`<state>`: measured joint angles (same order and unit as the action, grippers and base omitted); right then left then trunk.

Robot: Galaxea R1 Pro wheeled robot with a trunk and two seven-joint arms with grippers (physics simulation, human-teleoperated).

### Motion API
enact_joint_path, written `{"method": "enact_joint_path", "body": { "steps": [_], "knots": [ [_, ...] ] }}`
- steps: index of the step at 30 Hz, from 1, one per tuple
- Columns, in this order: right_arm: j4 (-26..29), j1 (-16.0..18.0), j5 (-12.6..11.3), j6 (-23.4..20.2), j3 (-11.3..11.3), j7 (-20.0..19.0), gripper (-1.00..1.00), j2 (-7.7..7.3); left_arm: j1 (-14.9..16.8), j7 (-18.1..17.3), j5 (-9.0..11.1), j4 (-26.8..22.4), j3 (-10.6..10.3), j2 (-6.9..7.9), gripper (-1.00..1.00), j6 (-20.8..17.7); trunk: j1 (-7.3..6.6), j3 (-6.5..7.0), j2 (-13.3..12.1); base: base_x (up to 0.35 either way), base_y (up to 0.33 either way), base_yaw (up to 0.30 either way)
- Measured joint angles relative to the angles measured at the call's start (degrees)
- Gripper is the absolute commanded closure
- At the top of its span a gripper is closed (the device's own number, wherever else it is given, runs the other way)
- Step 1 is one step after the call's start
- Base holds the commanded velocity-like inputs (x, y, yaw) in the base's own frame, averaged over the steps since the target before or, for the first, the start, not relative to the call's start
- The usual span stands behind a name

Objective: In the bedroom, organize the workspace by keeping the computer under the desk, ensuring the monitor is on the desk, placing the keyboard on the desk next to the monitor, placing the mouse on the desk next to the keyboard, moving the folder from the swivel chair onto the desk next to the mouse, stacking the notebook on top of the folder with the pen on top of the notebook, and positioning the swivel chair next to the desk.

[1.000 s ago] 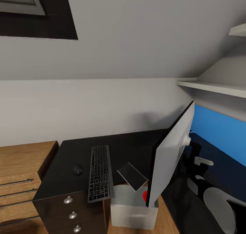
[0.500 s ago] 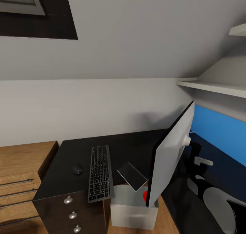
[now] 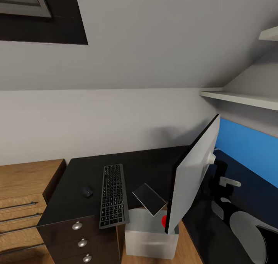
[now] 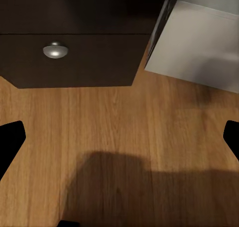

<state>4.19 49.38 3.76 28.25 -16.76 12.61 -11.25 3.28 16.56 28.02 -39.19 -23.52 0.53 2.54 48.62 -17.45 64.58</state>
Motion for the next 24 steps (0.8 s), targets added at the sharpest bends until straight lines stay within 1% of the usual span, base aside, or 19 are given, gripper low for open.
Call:
{"method": "enact_joint_path", "body": {
  "steps": [5, 9, 11, 24],
  "knots": [
    [0.03, 0.02, -0.15, 0.07, -0.51, 0.07, 1.0, 0.0, 0.0, 0.02, -0.01, 0.0, 0.01, 0.01, -1.0, 0.0, 0.0, 0.0, 0.0, 0.0, 0.0, 0.0],
    [0.03, 0.02, -0.09, 0.06, -0.51, 0.06, 1.0, 0.0, 0.0, 0.02, 0.0, 0.0, 0.01, 0.02, -1.0, 0.0, 0.0, 0.0, 0.0, 0.0, 0.0, 0.0],
    [-0.01, 0.03, -0.44, 0.13, -0.23, -0.01, 1.0, -0.01, 0.0, 0.04, 0.02, 0.0, 0.02, 0.03, -1.0, 0.0, 0.0, 0.0, 0.0, 0.0, 0.0, 0.0],
    [0.01, 0.03, -0.22, 0.08, -0.39, -0.03, 1.0, -0.01, 0.0, 0.03, 0.08, 0.0, 0.01, 0.03, -1.0, 0.0, 0.0, 0.0, 0.0, 0.0, 0.0, 0.0]
  ]
}}
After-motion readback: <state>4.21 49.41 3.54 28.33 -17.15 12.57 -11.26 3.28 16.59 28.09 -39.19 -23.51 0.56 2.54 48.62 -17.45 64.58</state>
